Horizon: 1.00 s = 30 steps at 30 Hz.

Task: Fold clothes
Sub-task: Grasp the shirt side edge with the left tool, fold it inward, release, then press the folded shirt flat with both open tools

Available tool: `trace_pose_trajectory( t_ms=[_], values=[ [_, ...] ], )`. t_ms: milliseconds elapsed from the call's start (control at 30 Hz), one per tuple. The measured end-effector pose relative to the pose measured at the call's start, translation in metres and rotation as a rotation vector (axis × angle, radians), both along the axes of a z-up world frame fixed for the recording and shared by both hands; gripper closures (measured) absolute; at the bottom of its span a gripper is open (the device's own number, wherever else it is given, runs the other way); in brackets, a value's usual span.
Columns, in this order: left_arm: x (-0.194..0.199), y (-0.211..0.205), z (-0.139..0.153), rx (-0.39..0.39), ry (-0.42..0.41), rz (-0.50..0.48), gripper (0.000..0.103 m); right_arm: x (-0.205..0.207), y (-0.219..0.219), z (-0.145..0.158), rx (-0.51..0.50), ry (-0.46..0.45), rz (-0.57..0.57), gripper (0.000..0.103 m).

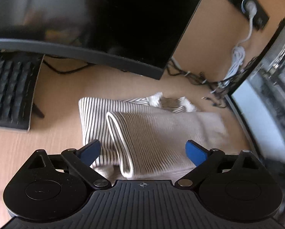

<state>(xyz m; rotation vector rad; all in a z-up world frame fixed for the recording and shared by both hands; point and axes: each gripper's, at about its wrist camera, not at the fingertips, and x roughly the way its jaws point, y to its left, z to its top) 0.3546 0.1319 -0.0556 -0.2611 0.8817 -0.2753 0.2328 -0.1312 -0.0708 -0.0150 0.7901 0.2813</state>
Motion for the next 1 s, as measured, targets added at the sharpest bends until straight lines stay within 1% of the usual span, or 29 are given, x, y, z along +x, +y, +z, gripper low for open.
trace_pose_trajectory(
  t_ms=[67, 100, 133, 167, 200, 233, 267, 333, 400, 467, 500, 567, 700, 767, 800, 833, 867, 900, 933, 967, 1000],
  values=[
    [0.009, -0.006, -0.004, 0.037, 0.016, -0.007, 0.017, -0.008, -0.002, -0.012, -0.008, 0.003, -0.001, 0.066],
    [0.012, -0.009, -0.005, 0.053, 0.017, -0.014, 0.02, -0.012, -0.005, -0.017, -0.008, -0.003, -0.001, 0.062],
    [0.014, -0.013, -0.005, 0.073, 0.012, -0.023, 0.03, -0.014, -0.006, -0.019, -0.008, -0.009, 0.003, 0.059],
    [0.015, -0.016, -0.005, 0.093, 0.006, -0.033, 0.046, -0.014, -0.004, -0.019, -0.011, -0.016, 0.011, 0.055],
    [0.016, -0.021, -0.005, 0.12, -0.004, -0.047, 0.056, -0.015, -0.002, -0.02, -0.015, -0.021, 0.016, 0.05],
    [0.016, -0.025, -0.002, 0.139, -0.017, -0.061, 0.078, -0.015, 0.0, -0.021, -0.019, -0.027, 0.021, 0.048],
    [0.017, -0.028, 0.0, 0.155, -0.032, -0.074, 0.083, -0.015, 0.001, -0.022, -0.024, -0.032, 0.026, 0.045],
    [0.015, -0.034, 0.014, 0.19, -0.109, -0.097, 0.083, -0.017, 0.003, -0.025, -0.031, -0.04, 0.031, 0.042],
    [0.013, -0.036, 0.034, 0.223, -0.204, -0.109, 0.083, -0.018, 0.002, -0.026, -0.023, -0.043, 0.032, 0.039],
    [0.015, -0.036, 0.047, 0.237, -0.256, -0.12, 0.083, -0.017, 0.004, -0.025, -0.023, -0.045, 0.038, 0.039],
    [0.017, -0.036, 0.049, 0.246, -0.267, -0.123, 0.083, -0.017, 0.004, -0.026, -0.025, -0.046, 0.04, 0.039],
    [0.021, -0.034, 0.042, 0.262, -0.248, -0.122, 0.082, -0.016, 0.004, -0.026, -0.028, -0.045, 0.043, 0.038],
    [0.03, -0.03, 0.006, 0.295, -0.136, -0.122, 0.078, -0.014, 0.005, -0.027, -0.029, -0.04, 0.043, 0.037],
    [0.029, -0.023, -0.004, 0.299, -0.111, -0.098, 0.066, -0.013, 0.004, -0.029, -0.022, -0.037, 0.04, 0.035],
    [0.027, -0.017, -0.006, 0.292, -0.107, -0.083, 0.065, -0.013, 0.004, -0.029, -0.015, -0.034, 0.04, 0.031],
    [0.026, -0.013, -0.005, 0.293, -0.109, -0.071, 0.06, -0.013, 0.005, -0.03, -0.006, -0.029, 0.042, 0.028],
    [0.024, -0.009, -0.004, 0.295, -0.113, -0.058, 0.054, -0.013, 0.006, -0.03, 0.004, -0.024, 0.045, 0.021],
    [0.023, -0.003, -0.002, 0.304, -0.121, -0.042, 0.052, -0.014, 0.007, -0.03, 0.012, -0.02, 0.051, 0.014],
    [0.021, 0.003, 0.001, 0.306, -0.124, -0.027, 0.05, -0.014, 0.009, -0.029, 0.019, -0.013, 0.059, 0.011],
    [0.019, 0.009, 0.003, 0.307, -0.126, -0.012, 0.051, -0.014, 0.01, -0.029, 0.024, -0.007, 0.065, 0.009],
    [0.019, 0.014, 0.007, 0.298, -0.126, 0.006, 0.052, -0.014, 0.012, -0.029, 0.028, -0.002, 0.068, 0.008]
  ],
)
